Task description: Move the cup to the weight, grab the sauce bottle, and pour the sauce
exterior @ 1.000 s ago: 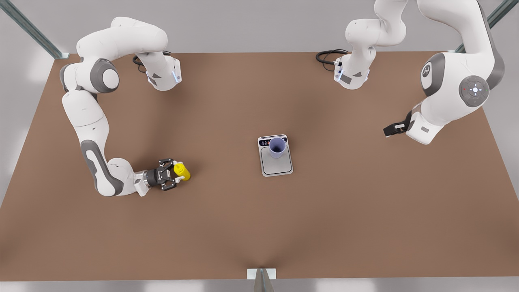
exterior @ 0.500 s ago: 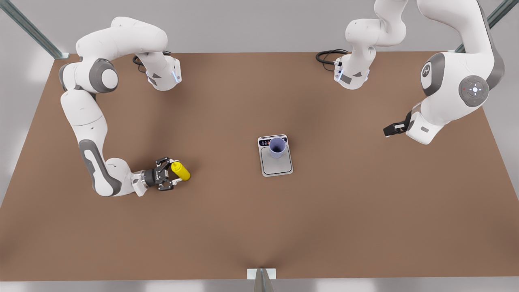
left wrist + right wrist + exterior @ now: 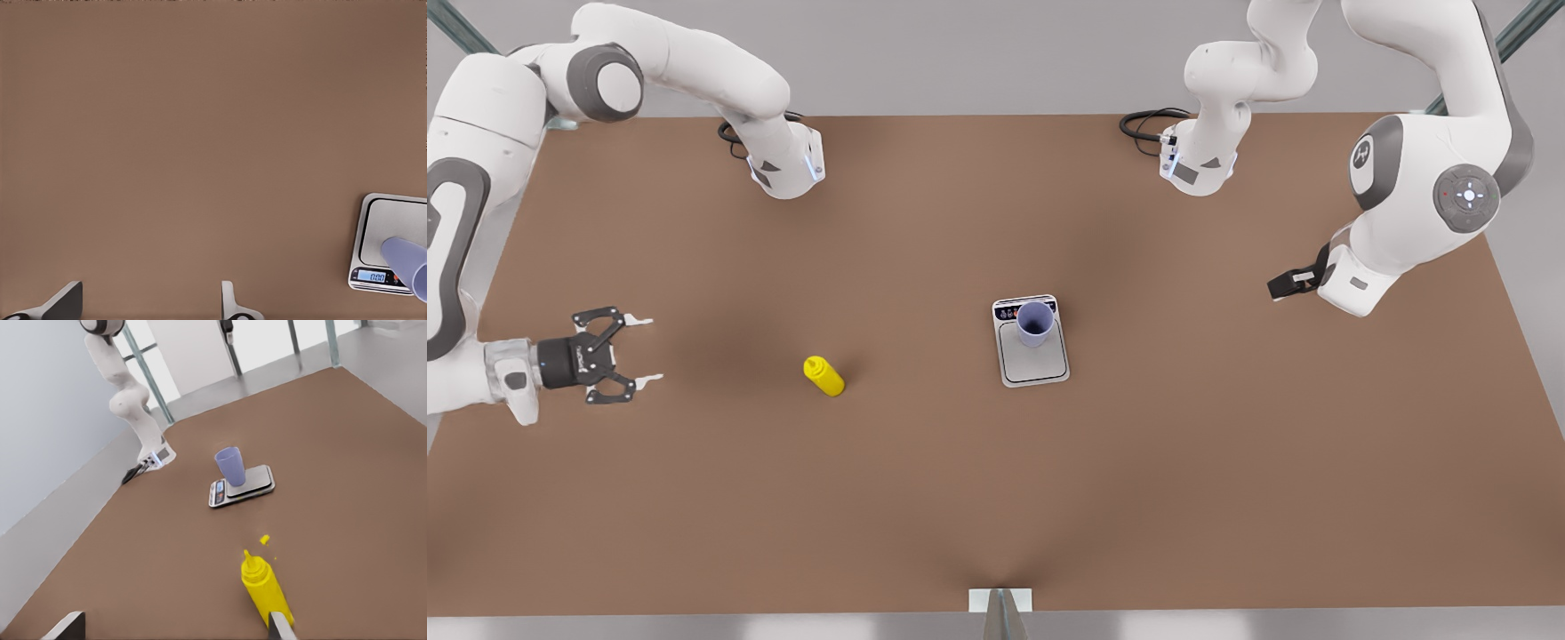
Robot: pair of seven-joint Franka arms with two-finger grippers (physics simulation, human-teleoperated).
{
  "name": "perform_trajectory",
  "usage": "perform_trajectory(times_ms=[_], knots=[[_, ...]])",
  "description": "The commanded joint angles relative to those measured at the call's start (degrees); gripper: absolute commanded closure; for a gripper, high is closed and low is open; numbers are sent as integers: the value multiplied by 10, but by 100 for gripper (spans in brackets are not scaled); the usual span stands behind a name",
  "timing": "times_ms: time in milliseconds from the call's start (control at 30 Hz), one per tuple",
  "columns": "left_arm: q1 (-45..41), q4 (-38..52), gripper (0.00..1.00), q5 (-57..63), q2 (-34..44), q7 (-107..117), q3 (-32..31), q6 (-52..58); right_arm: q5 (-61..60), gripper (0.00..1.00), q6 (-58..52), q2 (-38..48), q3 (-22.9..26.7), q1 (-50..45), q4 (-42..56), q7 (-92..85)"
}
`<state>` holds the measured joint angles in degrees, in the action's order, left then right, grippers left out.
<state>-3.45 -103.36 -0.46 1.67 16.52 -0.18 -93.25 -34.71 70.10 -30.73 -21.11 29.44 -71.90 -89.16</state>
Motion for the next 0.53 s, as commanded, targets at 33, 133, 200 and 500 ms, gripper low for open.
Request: perform_trajectory(times_ms=[33, 133, 200, 500], knots=[[1, 0, 0, 0, 0, 0, 0, 0, 60, 0, 57, 96, 3, -83, -8, 125], [1, 0, 0, 0, 0, 0, 0, 0, 184, 0, 196, 117, 64, -242, -23, 362], [0, 0, 0, 0, 0, 0, 0, 0, 293, 0, 232, 127, 117, -301, -33, 602], [0, 0, 0, 0, 0, 1, 0, 1, 348, 0, 225, 186, 120, -264, -93, 899]])
